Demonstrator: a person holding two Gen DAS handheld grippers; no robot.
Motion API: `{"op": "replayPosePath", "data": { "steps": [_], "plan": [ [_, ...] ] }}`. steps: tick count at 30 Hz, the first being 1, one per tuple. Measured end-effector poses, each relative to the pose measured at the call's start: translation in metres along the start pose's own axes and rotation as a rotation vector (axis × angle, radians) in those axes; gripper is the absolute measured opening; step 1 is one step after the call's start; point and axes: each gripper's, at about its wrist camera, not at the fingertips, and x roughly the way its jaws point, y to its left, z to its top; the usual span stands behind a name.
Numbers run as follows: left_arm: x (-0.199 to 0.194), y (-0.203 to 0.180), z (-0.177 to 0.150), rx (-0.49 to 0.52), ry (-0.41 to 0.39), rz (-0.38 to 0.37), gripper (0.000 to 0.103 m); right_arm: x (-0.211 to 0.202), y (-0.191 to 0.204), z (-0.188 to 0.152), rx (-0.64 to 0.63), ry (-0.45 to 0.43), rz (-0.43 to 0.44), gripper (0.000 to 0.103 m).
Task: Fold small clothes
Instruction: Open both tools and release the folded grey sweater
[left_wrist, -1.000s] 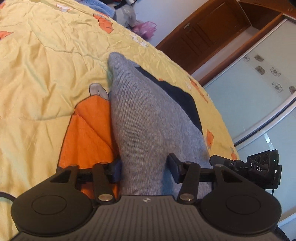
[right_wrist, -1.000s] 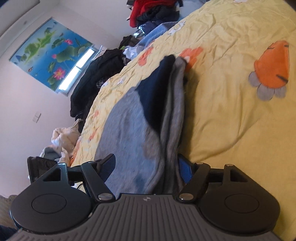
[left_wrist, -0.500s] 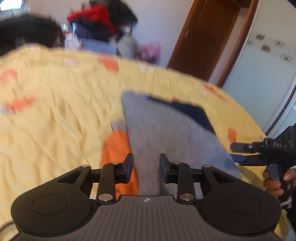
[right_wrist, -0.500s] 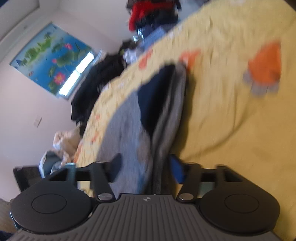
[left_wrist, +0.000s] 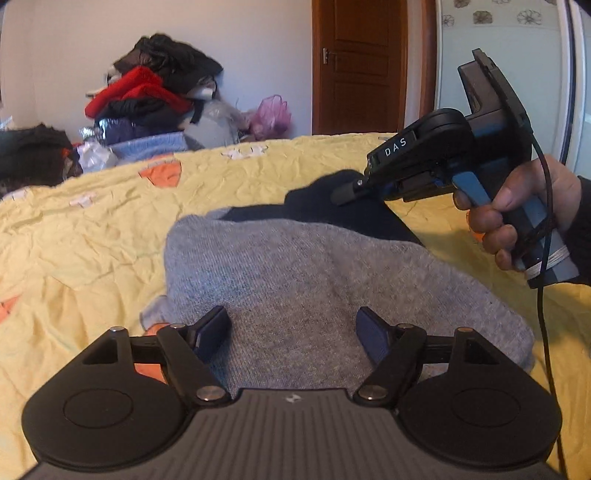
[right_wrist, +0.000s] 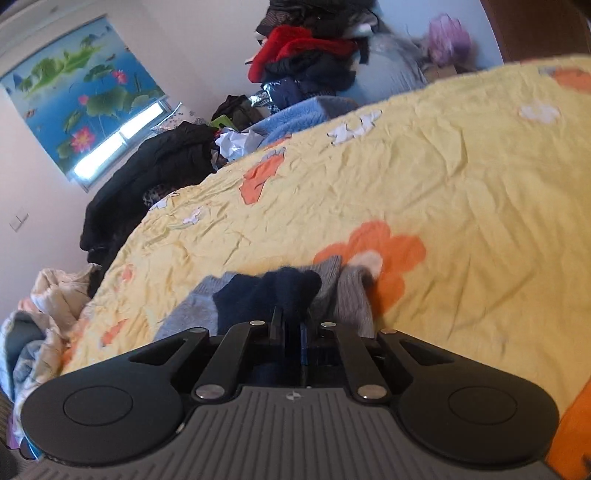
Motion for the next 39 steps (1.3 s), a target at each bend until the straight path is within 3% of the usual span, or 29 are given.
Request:
{"op": "replayPosePath", "data": {
  "steps": [2,5,6,8,10,13,15,18,20,22,27,30,32,34,35,39],
  "plan": [
    [0.007,-0.006,-0.001,0.036,0.001,0.014,0.081,0.006,-0.013,0.006,0.016,0.009,-0.040,0.015],
    [0.010,-0.015,-0.008,0.105,-0.017,0.055,0.084,0.015,-0.030,-0.001,0.083,0.031,-0.024,0.015],
    [0.007,-0.016,-0.008,0.111,-0.020,0.054,0.084,0.011,-0.028,-0.004,0.080,0.021,-0.020,0.022],
    [-0.006,-0.011,-0.007,0.093,-0.027,0.037,0.084,-0.003,-0.023,-0.008,0.092,-0.002,-0.029,0.030],
    [-0.027,-0.003,-0.007,0.048,-0.053,0.006,0.084,-0.029,-0.010,-0.014,0.053,-0.075,-0.063,0.031],
    [-0.044,0.000,-0.008,0.037,-0.073,-0.013,0.085,-0.066,0.017,-0.031,-0.002,-0.142,0.008,0.037],
    [-0.038,-0.003,-0.011,0.058,-0.039,-0.010,0.085,-0.073,0.033,-0.047,-0.013,-0.123,0.070,0.053],
    [-0.017,-0.005,-0.020,0.062,0.042,0.016,0.085,-0.065,0.049,-0.072,-0.056,-0.068,0.059,0.053],
    [-0.015,-0.010,-0.024,0.084,0.030,0.037,0.086,-0.050,0.044,-0.085,-0.035,-0.028,0.023,0.050],
    [-0.015,-0.014,-0.024,0.087,0.038,0.053,0.086,-0.051,0.039,-0.090,-0.006,-0.059,0.036,0.050],
    [-0.016,-0.011,-0.025,0.069,0.038,0.052,0.086,-0.078,0.061,-0.085,-0.018,-0.047,0.016,0.058],
    [-0.015,-0.013,-0.025,0.066,0.034,0.061,0.086,-0.095,0.077,-0.092,-0.053,-0.076,0.050,0.063],
    [-0.016,-0.015,-0.025,0.068,0.031,0.059,0.087,-0.092,0.079,-0.102,-0.059,-0.046,0.072,0.071],
    [-0.016,-0.014,-0.026,0.074,0.030,0.057,0.087,-0.069,0.058,-0.118,-0.002,0.050,0.008,0.071],
    [-0.016,-0.014,-0.027,0.077,0.029,0.056,0.087,-0.068,0.048,-0.123,0.023,0.025,0.029,0.064],
    [-0.018,-0.013,-0.028,0.080,0.025,0.048,0.087,-0.089,0.039,-0.116,0.139,-0.018,0.074,0.067]
  ]
}}
